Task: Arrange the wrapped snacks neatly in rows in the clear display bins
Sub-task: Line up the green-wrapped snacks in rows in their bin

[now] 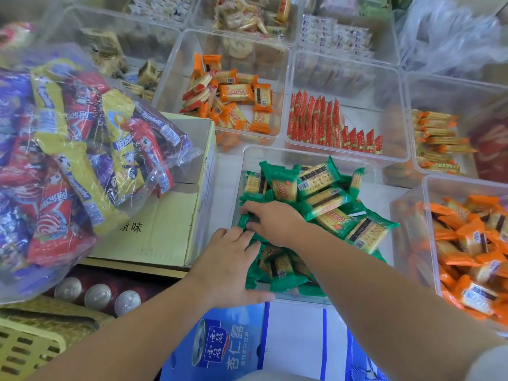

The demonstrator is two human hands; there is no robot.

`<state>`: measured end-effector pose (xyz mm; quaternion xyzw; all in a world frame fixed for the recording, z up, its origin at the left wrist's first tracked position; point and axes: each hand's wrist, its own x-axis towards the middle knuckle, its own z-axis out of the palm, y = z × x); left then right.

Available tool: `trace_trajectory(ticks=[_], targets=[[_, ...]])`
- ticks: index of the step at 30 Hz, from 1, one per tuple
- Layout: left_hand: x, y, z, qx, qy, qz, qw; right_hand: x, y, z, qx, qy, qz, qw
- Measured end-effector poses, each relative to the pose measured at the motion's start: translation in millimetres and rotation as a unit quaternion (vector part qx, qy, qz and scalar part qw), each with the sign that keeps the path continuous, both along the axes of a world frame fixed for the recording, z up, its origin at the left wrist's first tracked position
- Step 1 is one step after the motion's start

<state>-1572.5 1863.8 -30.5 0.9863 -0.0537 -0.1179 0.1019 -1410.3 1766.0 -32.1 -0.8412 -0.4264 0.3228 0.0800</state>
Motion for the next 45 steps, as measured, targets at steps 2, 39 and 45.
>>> trace_trajectory(ticks=[2,39,45], targets=[[0.1,-0.3,0.1,-0.003,-0.003,0.002,1.000,-1.2,0.8,-1.2,-0.001,-0.005,-0.004,1.000],[18.0,-0.5,8.5,0.086,0.094,-0.067,0.990,27.0,8.1,31.0,0.059,-0.119,0.099,0.986],[15.9,0.6,3.8,0.051,0.084,-0.057,0.994,33.6,37.9,8.2,-0.048,-0.253,0.246,0.934]])
